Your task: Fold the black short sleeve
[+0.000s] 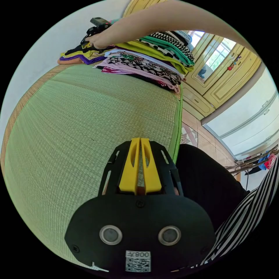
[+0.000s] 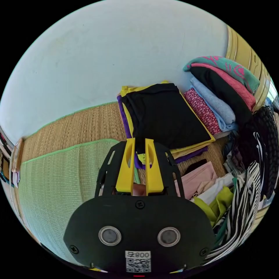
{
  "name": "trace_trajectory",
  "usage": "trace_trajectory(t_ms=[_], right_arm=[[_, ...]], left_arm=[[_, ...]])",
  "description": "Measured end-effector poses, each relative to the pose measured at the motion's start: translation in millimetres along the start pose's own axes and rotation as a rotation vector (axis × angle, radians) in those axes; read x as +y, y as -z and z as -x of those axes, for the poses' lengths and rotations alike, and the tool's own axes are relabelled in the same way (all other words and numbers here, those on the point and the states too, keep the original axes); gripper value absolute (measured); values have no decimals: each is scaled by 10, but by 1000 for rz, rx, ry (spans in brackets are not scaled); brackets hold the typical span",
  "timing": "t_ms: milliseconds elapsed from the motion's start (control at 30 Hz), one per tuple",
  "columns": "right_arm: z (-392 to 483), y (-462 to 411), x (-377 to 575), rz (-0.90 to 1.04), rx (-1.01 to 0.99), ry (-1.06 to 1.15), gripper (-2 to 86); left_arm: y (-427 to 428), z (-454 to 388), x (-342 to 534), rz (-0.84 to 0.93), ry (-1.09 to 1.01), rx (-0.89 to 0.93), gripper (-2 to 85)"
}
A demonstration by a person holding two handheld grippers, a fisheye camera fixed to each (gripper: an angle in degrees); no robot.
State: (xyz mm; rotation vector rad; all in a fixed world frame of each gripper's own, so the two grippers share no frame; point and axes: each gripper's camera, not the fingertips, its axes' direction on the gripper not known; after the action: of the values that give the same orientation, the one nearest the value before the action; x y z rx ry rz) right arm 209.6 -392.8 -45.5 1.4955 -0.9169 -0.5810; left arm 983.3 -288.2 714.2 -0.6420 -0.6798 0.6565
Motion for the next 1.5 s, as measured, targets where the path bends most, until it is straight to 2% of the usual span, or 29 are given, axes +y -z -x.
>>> trace_trajectory(t_ms=[333,467,600,767,967,1300,1367,1500], right_arm=[[-486,137,-175,-27,-157,-87,9],[-660,455,-189,-71,-338,-82,2],[-623,921,1,-87,-543,23,0],[-502,1524,555,-64,-800,144,1],[-210,2088,1352,93,-1028,233,2],[-51,3068,2411,250,-1128,262,3],[-90,3163,2569,280,-1141,247,3],[-183,3424,2904,312,-1113,220,3]], left_arm=[[-759,538,510,-9,41,68,3],[-1045,857,763,-18,91,145,2],[-1135,1108,1089,-61,141,144,2],[-1077,1678,1818,-153,352,182,2],[-1009,2157,2829,-236,568,208,7],[-1470,2507,4444,-465,893,506,67],[-1689,2587,4766,-538,965,616,79],[-2007,2664,5084,-549,1024,668,89]])
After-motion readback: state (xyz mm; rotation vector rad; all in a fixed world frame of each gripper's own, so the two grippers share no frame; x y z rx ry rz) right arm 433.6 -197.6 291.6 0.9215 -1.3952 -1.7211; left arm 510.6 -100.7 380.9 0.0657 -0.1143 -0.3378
